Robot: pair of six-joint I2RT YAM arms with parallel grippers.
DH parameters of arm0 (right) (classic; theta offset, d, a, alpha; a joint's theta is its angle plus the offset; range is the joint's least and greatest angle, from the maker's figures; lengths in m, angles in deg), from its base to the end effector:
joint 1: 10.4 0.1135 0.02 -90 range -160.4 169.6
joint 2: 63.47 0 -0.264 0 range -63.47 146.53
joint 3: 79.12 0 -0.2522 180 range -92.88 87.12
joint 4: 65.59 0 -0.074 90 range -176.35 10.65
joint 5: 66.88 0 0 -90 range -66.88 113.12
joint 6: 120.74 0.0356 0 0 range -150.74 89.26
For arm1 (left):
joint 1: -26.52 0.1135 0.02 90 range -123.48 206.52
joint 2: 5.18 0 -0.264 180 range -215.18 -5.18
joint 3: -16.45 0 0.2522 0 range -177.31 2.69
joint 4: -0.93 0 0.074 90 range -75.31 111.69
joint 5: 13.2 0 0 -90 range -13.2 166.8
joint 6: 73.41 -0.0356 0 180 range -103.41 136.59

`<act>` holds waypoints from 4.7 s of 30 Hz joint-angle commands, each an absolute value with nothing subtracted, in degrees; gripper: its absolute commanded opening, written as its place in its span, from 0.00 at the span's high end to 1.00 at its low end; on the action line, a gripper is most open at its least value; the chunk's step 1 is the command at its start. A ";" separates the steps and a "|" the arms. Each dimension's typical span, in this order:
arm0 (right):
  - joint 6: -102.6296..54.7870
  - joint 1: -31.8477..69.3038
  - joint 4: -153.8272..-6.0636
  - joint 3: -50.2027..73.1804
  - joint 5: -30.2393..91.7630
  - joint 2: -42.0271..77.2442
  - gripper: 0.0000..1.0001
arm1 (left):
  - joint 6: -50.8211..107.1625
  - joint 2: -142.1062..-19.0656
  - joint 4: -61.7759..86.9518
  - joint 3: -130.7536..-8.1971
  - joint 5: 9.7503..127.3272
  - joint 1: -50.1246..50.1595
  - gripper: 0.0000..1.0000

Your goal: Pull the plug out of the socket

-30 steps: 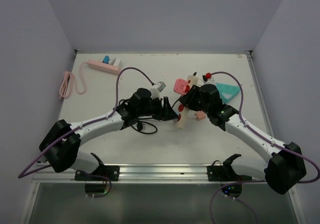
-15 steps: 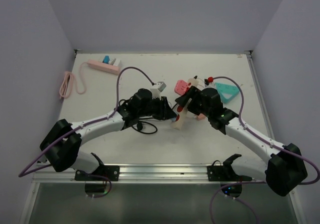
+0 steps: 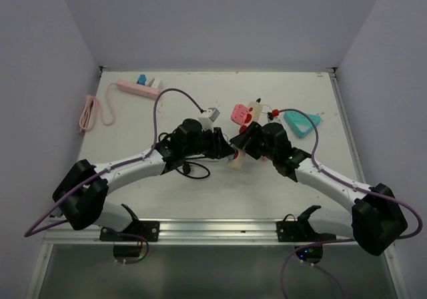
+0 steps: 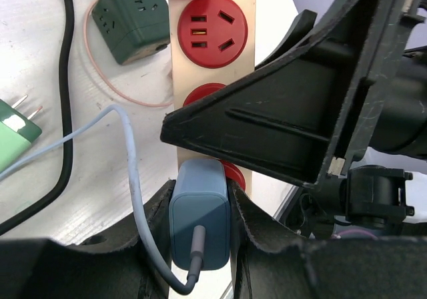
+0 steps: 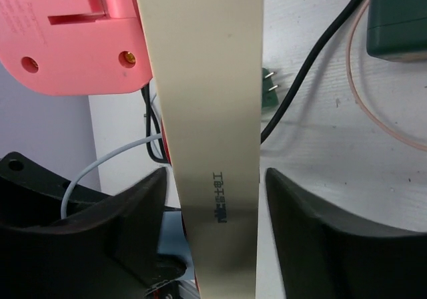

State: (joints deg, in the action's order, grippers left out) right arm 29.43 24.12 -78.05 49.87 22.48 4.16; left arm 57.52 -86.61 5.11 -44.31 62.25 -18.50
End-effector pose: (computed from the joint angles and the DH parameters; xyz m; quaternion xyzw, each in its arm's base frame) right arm 0.2120 0.1453 0.2322 0.1941 0.8398 0.3696 0.3470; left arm 0.2164 -0.2292 0.2400 0.0980 0.8329 -0.4421 0.3180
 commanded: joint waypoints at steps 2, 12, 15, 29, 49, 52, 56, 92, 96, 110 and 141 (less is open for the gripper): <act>29.74 24.93 -71.80 49.33 22.42 6.04 0.52 | 56.49 -83.40 -4.20 -44.42 62.47 -18.31 1.00; 22.18 24.76 -83.91 49.24 12.85 3.16 1.00 | 56.05 -78.92 -0.16 -42.75 66.78 -17.34 1.00; 20.33 24.49 -88.83 50.03 7.58 2.88 1.00 | 56.05 -77.87 0.45 -43.36 66.43 -16.55 1.00; 16.29 20.63 -99.39 53.99 -3.16 4.90 1.00 | 54.56 -73.22 11.79 -45.47 63.09 -9.17 1.00; 1.08 18.96 -89.11 47.05 18.98 -4.06 1.00 | 53.94 -86.27 7.24 -41.08 54.04 -7.06 0.89; -0.24 19.04 -87.79 46.34 22.94 -3.53 1.00 | 55.00 -91.29 1.87 -40.72 53.68 -7.58 0.79; -0.68 19.48 -87.35 45.90 27.16 -3.53 1.00 | 56.05 -92.63 -2.00 -39.94 54.30 -7.58 0.62; 0.64 35.92 -82.16 39.66 25.06 3.76 1.00 | 63.52 -75.05 7.49 -45.21 62.74 -7.41 0.12; 0.73 36.62 -82.34 39.40 24.44 3.85 1.00 | 63.61 -76.02 7.13 -45.47 62.21 -7.50 0.21; 2.22 37.33 -82.16 38.43 24.09 4.99 0.76 | 61.07 -74.00 5.55 -43.71 63.00 -8.02 1.00; 4.68 36.98 -88.39 39.57 5.29 9.92 1.00 | 57.72 -68.20 7.75 -44.85 67.31 -10.75 1.00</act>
